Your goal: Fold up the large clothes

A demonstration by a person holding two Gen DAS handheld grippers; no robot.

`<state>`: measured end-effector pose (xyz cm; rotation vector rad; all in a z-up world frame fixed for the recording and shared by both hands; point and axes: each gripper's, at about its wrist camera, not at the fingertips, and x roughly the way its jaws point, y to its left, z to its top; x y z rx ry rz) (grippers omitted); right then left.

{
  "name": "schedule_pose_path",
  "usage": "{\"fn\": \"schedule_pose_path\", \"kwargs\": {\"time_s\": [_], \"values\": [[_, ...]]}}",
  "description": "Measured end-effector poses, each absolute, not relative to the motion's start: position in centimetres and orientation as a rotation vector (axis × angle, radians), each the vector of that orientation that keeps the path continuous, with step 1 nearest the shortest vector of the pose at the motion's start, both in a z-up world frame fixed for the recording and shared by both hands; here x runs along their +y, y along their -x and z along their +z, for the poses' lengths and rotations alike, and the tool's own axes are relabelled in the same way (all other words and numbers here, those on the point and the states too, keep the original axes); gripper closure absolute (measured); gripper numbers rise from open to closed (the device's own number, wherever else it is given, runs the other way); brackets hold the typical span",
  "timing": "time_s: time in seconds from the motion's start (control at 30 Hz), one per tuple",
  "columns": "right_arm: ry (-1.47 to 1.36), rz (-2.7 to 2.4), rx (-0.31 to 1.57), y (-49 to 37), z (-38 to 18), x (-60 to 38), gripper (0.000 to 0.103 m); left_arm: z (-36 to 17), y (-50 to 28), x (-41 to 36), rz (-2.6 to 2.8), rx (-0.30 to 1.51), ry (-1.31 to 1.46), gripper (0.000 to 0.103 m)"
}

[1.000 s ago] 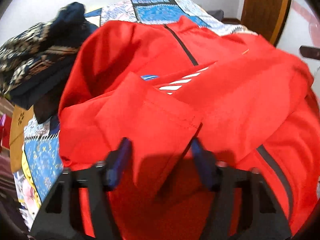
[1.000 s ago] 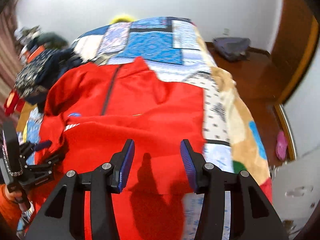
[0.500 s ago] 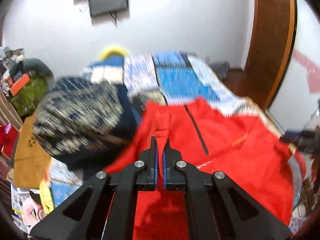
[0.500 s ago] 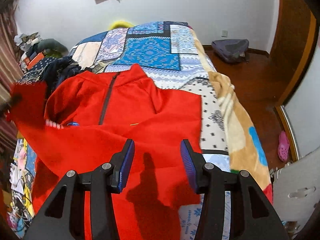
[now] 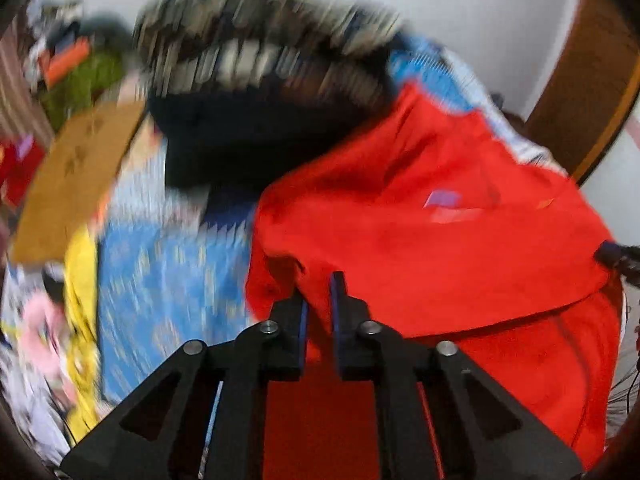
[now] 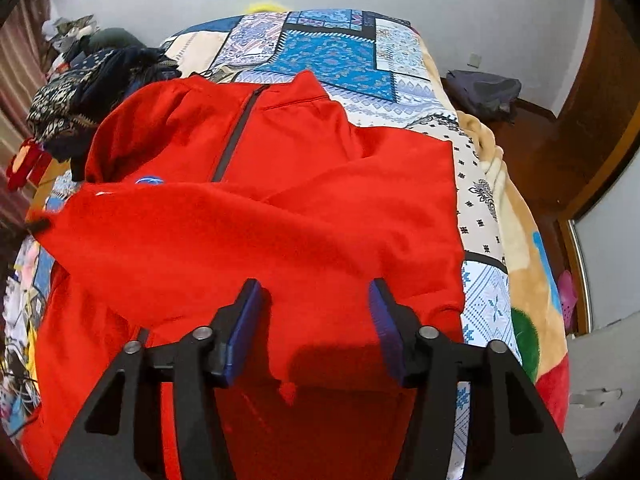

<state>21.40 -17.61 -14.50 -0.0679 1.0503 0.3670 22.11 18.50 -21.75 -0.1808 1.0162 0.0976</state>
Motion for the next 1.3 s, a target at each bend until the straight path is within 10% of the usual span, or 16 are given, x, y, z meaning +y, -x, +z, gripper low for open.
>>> {"fn": "schedule_pose_path", "kwargs": {"time_s": [0.33, 0.83, 1.3], "values": [[0.106, 0.348, 1.059, -20.7, -14.4, -16.9, 0.045, -27.5, -18.6, 21.3, 0.241, 1.180, 0.233, 0.078], [-0.029, 0.413, 0.939, -23.7, -8.1, -18.0, 0.045, -10.8, -24.5, 12.8, 0.028, 0.779, 0.042, 0.037], [-0.110, 0.471, 0.891, -33.5, -6.0, -15.9, 0.045, -10.5, -41.0, 8.1, -0.130, 0.898, 0.101, 0.036]]}}
